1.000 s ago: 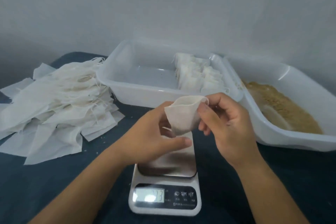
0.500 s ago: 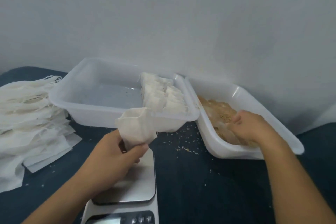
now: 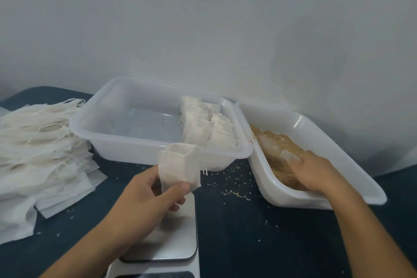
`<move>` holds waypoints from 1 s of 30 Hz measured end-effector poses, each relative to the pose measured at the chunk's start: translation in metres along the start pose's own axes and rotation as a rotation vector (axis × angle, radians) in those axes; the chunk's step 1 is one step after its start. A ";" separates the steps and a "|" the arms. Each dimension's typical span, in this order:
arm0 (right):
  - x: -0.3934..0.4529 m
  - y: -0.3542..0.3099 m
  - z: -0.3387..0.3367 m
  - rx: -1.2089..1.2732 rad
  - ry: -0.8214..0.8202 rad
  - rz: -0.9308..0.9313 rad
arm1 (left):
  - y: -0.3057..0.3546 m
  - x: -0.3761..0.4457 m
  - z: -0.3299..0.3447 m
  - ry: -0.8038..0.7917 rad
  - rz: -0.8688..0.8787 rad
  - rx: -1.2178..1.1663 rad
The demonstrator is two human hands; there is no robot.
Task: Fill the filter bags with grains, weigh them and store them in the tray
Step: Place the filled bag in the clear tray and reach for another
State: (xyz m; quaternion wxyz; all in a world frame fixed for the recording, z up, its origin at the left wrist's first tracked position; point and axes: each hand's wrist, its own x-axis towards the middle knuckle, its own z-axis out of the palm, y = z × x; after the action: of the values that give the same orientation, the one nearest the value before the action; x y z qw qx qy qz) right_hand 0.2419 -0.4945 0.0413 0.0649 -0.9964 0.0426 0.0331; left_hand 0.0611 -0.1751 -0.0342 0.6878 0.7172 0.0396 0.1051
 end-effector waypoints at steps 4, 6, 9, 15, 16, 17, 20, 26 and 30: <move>-0.012 0.006 -0.008 0.092 0.195 -0.063 | 0.004 -0.002 -0.001 0.012 -0.010 -0.006; -0.020 0.008 -0.016 0.144 0.286 -0.152 | 0.008 -0.004 -0.002 0.023 0.005 0.009; -0.036 0.010 -0.031 0.320 0.286 -0.292 | 0.006 -0.003 -0.007 0.070 0.044 0.164; -0.078 0.000 -0.059 0.251 0.066 -0.536 | 0.002 0.001 -0.014 0.199 0.086 0.437; -0.085 -0.005 -0.062 0.236 0.047 -0.545 | 0.002 0.001 -0.015 0.203 0.101 0.460; -0.089 -0.009 -0.065 0.225 0.045 -0.557 | 0.002 0.001 -0.016 0.206 0.111 0.475; -0.099 -0.019 -0.073 0.177 0.104 -0.606 | 0.000 0.002 -0.017 0.217 0.114 0.486; -0.115 -0.038 -0.092 0.046 0.143 -0.679 | -0.002 0.002 -0.018 0.230 0.136 0.532; -0.122 -0.052 -0.103 0.013 0.152 -0.678 | -0.002 0.001 -0.019 0.221 0.146 0.553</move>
State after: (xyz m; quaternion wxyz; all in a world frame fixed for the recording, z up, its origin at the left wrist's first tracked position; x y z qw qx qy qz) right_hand 0.1311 -0.4468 0.1583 0.0754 -0.9531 -0.2858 -0.0648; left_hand 0.0587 -0.1564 -0.0359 0.4485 0.8624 0.0898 0.2168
